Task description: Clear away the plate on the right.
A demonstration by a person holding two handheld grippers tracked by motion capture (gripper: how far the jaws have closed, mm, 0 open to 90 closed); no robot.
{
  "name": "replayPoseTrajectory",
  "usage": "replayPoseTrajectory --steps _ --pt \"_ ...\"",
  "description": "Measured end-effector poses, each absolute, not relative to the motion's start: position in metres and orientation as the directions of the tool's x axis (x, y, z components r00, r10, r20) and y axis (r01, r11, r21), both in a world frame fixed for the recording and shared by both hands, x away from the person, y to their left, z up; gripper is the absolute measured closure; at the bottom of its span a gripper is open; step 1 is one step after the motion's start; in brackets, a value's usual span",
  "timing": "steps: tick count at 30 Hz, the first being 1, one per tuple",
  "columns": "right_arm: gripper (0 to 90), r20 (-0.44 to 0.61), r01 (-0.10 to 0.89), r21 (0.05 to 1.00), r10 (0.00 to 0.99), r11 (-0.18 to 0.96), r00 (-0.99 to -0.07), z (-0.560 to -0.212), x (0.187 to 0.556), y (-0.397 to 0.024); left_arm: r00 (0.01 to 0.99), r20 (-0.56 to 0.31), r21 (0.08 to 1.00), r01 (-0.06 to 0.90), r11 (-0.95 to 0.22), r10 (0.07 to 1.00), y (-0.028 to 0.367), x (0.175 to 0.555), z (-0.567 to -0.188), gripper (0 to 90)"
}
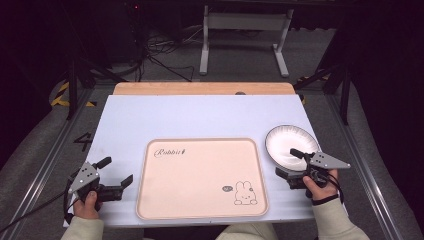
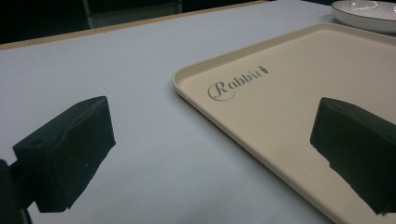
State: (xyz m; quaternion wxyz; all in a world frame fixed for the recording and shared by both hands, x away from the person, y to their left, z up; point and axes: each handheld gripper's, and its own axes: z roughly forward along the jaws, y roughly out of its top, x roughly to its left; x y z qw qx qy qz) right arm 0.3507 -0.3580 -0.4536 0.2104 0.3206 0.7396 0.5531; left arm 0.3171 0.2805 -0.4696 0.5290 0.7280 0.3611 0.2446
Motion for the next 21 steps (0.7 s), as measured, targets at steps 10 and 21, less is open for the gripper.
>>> replayPoseTrajectory --steps 10,21 --pt "1.7 0.02 0.242 0.945 0.698 0.221 -0.716 -0.4535 0.3512 -0.3538 0.619 -0.026 0.945 0.272 -0.183 0.785 0.2799 0.3176 -0.4695 0.3" --pt "1.7 0.023 0.26 0.939 0.711 0.226 -0.702 -0.4529 0.3528 -0.353 0.619 -0.028 0.944 0.274 -0.182 0.785 0.2797 0.3176 -0.4695 0.3"
